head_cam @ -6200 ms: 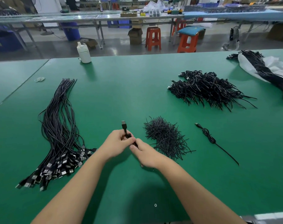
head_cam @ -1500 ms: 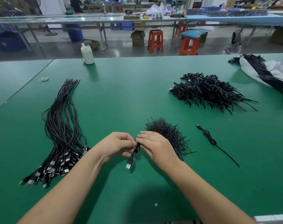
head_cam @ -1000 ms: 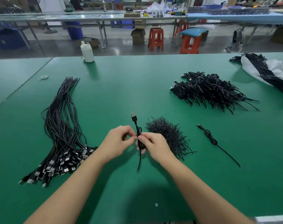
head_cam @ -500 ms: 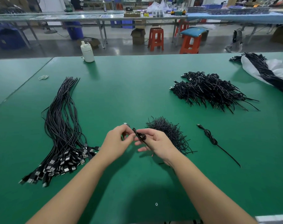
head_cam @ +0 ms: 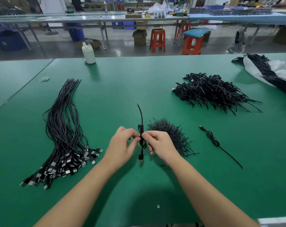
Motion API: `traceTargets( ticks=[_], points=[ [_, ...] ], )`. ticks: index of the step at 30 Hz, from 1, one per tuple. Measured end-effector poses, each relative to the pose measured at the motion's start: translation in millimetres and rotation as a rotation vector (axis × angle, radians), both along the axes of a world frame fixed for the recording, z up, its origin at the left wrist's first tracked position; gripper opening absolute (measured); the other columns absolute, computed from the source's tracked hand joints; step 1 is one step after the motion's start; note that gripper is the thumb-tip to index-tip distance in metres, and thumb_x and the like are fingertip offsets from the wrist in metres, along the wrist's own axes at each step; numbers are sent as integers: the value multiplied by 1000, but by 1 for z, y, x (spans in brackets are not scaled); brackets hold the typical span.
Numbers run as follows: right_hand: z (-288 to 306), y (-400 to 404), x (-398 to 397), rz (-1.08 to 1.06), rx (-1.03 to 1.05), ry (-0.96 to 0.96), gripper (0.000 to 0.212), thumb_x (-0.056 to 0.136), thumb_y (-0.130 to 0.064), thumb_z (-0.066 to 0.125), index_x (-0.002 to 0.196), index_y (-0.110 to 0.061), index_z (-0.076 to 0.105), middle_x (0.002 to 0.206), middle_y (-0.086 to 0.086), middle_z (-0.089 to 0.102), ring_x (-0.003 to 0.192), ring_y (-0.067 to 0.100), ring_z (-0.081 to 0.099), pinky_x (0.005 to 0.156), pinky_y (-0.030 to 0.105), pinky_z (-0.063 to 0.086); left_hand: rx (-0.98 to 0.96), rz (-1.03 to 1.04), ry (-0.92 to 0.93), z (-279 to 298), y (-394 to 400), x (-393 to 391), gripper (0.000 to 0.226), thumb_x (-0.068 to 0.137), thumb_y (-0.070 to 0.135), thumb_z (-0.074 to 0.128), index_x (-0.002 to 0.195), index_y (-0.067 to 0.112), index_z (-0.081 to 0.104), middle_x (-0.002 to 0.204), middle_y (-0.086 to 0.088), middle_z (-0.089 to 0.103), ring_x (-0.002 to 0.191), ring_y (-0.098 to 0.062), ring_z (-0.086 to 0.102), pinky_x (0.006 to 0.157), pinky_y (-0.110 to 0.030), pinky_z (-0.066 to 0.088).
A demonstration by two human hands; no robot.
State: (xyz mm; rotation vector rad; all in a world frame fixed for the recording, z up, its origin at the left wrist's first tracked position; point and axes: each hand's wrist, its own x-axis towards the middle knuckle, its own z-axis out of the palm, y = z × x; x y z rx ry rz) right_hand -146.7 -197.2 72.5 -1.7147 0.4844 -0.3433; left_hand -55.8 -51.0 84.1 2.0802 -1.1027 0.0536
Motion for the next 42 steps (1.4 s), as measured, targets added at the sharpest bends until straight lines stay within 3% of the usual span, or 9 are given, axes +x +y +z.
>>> traceTargets(
  ticks=[5,9,13,17,23,26,29,35,42],
  points=[
    [4,0,-2,-23,62,-16,15,93,-25,67,107,-22,62,51,2,56,40,19,46,47,26,41,39,-82,-296,2,0,-4,7,93,14,64,87,13,61,81,3,61,83,-21,50,73,-34,46],
    [8,1,-3,7,105,-67,9,95,-18,65,99,-12,70,68,29,59,45,19,46,49,28,47,73,-95,-347,1,-1,-6,6,93,13,63,87,11,62,82,0,61,82,-23,51,73,-36,48],
    [9,4,-5,0,184,-87,19,99,-15,59,101,-5,74,78,14,66,63,26,61,59,27,56,29,-29,-138,-1,-4,-7,6,90,12,66,88,16,62,85,8,57,83,-11,48,76,-26,42],
    [7,3,-7,77,272,-21,28,103,-7,45,116,-9,70,94,11,71,83,20,70,87,41,59,-16,31,91,-2,-7,-1,10,91,12,66,88,21,63,85,9,64,79,-11,57,76,-26,46],
    [2,9,-7,90,284,-75,24,98,5,51,113,-4,67,83,3,66,73,10,64,75,24,58,20,58,255,-4,-5,3,12,93,14,64,86,24,60,85,10,66,81,-4,59,72,-21,44],
    [4,7,-7,27,120,-59,11,96,-13,62,95,-12,74,75,-4,58,68,8,54,66,16,50,-8,35,116,-2,-5,-1,13,93,11,61,87,22,57,85,11,60,77,-1,52,67,-11,36],
    [6,3,-8,60,20,-28,26,99,-22,58,77,-18,70,71,1,57,67,10,52,63,16,43,-24,-20,-146,1,-7,-3,13,91,4,61,89,16,56,86,6,55,79,-12,49,71,-24,39],
    [3,-2,-6,108,4,42,40,102,-30,53,84,2,70,64,7,59,57,11,50,60,25,39,2,-128,-656,-10,-8,8,24,74,-11,59,85,10,60,87,-3,61,76,-27,51,67,-35,42],
    [-4,-15,-13,103,76,100,36,99,-33,57,75,-9,69,59,1,56,53,11,54,59,22,46,-78,-113,-647,-34,-14,11,7,94,10,58,99,12,63,96,-4,60,83,-24,52,72,-34,43]
  ],
)
